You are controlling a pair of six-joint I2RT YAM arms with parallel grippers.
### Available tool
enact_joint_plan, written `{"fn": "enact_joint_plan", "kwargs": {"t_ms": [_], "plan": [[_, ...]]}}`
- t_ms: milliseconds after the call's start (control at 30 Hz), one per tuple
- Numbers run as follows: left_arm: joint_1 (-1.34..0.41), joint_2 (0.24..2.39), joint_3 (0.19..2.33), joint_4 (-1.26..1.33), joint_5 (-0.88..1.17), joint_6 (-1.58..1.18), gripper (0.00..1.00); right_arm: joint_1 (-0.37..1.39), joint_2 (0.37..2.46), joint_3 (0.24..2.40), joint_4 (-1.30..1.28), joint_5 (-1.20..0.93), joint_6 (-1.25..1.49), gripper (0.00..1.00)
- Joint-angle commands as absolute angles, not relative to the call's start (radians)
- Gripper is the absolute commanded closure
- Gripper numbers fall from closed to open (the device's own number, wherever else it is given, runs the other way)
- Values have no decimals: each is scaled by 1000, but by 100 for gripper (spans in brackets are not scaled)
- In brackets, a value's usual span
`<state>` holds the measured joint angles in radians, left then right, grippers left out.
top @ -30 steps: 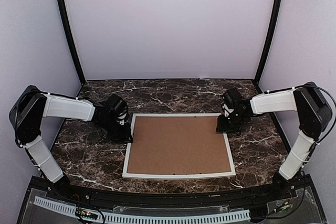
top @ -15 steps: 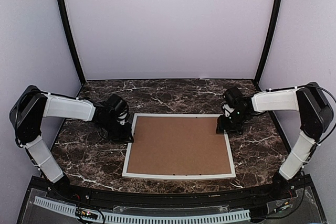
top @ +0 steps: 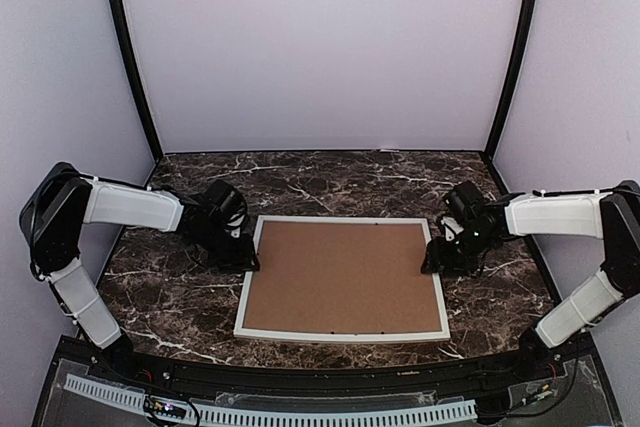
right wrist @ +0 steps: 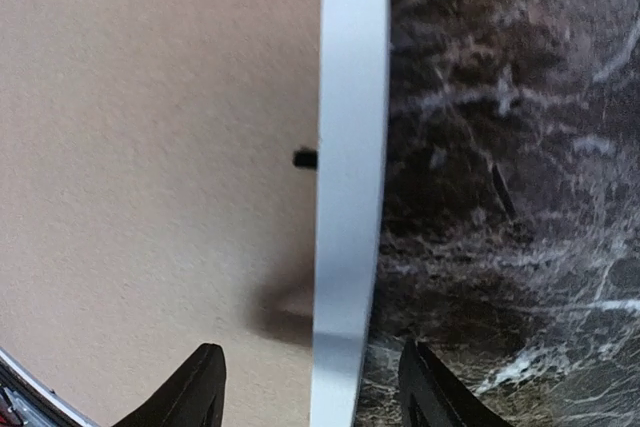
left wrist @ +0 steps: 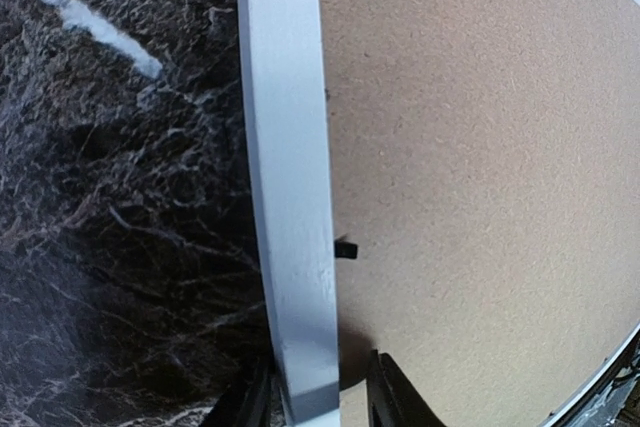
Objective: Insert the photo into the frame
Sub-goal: Press the fastener, then position the photo frame at the center of the board.
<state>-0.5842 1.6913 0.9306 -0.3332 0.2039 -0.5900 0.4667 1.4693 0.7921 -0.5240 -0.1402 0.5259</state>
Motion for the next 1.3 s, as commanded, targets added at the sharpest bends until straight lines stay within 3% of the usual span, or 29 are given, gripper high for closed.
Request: {"fn": "enact_joint_plan", "kwargs": {"t_ms": [0,300,467,900,1267], "plan": [[-594,1675,936,-326,213,-591,63,474,1432,723,-478,-163,575,41],[-594,1590,948,-375,107,-555,34,480,1463,674,-431,-147,582,47],[-593,1524,945,-386,60,-538,25,480,1504,697,-429,-126,571,55],[-594,1460,900,-331,99,-494,24,480,1653,819,-427,-110,498,82],[-594,1450,885,-357,47,-480,23,470,1718,899,-436,-91,467,91]]}}
